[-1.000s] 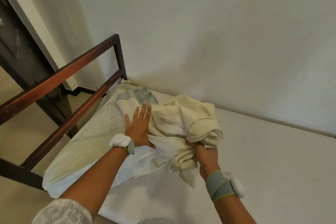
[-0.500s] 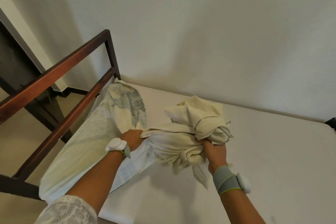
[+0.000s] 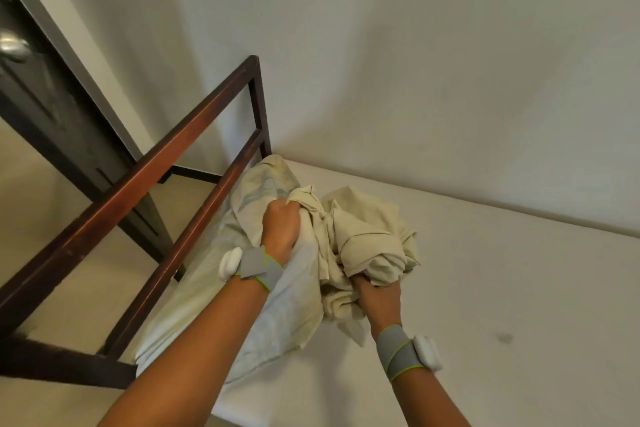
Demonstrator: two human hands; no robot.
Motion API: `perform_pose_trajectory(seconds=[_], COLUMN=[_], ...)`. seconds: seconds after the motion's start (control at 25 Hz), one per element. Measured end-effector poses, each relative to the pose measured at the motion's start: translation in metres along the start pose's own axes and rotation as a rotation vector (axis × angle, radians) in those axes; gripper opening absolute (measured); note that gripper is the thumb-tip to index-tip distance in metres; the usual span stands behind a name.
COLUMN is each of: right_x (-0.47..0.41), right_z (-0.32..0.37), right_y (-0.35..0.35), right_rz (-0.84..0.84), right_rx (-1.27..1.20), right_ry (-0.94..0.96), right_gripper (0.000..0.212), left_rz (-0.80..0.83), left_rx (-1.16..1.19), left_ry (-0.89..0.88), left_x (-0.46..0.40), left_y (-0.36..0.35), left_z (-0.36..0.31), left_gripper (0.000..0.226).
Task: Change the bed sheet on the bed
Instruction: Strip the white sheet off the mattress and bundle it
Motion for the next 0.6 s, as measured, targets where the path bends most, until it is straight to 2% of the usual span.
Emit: perform_pose_trajectory(seconds=[0.04,0.12,0.2,0.28,0.44,0.52,0.6], right_x=[-0.002,-0.003,0.0,0.006,0.018,0.02,0.021], right_z=[0.012,0.028,0.031,0.033,0.03,0.03,0.03], right_y=[-0.009,-0.03,-0.044,-0.054,-0.063,-0.074,-0.087], right_rz=[0.045,0.164,0.215,0.187,0.011,-0.036,-0.045], right_rx=[0.019,0.077,0.091,0.008,-0.277,-0.353,-0.437], right_ry=[0.044,0.101,0.106,0.096,-0.043,-0.149,-0.25], right_gripper=[0.09,0.103,0.115,0.112,0.125,0.105,0.063], left_rz=[-0.005,0.001,0.029,0.097,0.185,0.199,0.258], left_rx=[-0.021,-0.05,-0.062,-0.129,-0.143,-0.158,-0.11], left_ry=[-0.016,-0.01,0.008,0.0,-0.035,-0.097,-0.157], left_x=[-0.002,0.0,0.008,0.021,0.044,0.051,0.056], left_y=[-0.001,-0.007,-0.014,-0.024,-0.017,-0.011,-0.009], left_z=[-0.006,-0.007,-0.004,-0.003,-0.001,-0.008,-0.013], left_gripper=[0.024,0.031,0.036,0.037,0.034,0.031,0.035])
Point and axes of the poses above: each hand's wrist, its own x-axis away from the middle knuckle, its own y-axis out of the back of the hand, z = x × y, the point moved 10 cm from there along -x, towards the middle knuckle, and after that the axes turned 12 degrees about x, right-handed, at the moved point
